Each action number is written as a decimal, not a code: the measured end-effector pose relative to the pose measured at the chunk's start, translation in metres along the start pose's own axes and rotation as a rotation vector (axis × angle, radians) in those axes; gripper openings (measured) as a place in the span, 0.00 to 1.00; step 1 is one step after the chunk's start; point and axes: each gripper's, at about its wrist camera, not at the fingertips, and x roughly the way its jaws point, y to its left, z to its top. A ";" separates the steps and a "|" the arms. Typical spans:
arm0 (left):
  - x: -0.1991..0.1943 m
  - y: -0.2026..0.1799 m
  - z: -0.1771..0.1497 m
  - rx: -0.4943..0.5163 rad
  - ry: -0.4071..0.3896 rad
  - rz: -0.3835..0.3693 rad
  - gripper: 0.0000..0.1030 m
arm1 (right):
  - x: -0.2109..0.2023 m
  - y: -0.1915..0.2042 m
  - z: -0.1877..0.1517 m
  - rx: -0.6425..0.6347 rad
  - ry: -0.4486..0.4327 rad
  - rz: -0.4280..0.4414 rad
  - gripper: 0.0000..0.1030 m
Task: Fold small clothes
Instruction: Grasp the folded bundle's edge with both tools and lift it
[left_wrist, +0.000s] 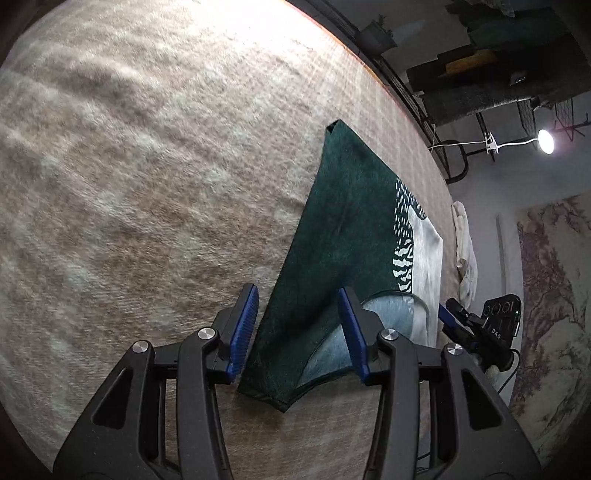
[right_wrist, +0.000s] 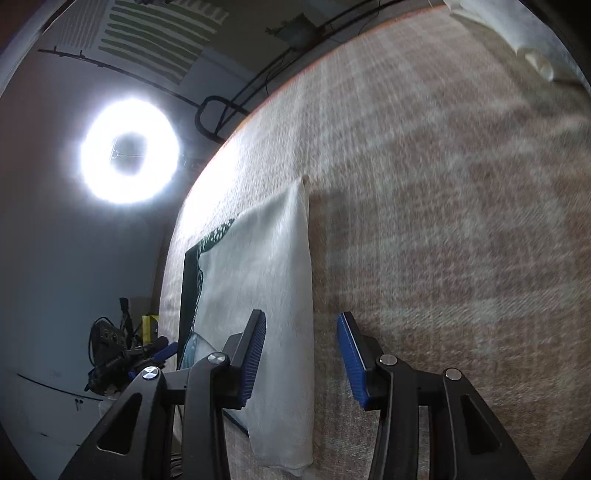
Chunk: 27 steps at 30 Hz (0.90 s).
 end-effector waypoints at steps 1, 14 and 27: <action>0.002 -0.003 0.001 0.002 0.001 -0.006 0.44 | 0.003 0.000 -0.001 0.003 0.004 0.014 0.40; 0.035 -0.035 0.015 0.044 0.027 -0.102 0.38 | 0.047 0.017 0.012 0.050 0.016 0.135 0.31; 0.026 -0.085 0.006 0.205 -0.060 0.007 0.03 | 0.048 0.068 0.015 -0.104 -0.033 -0.020 0.02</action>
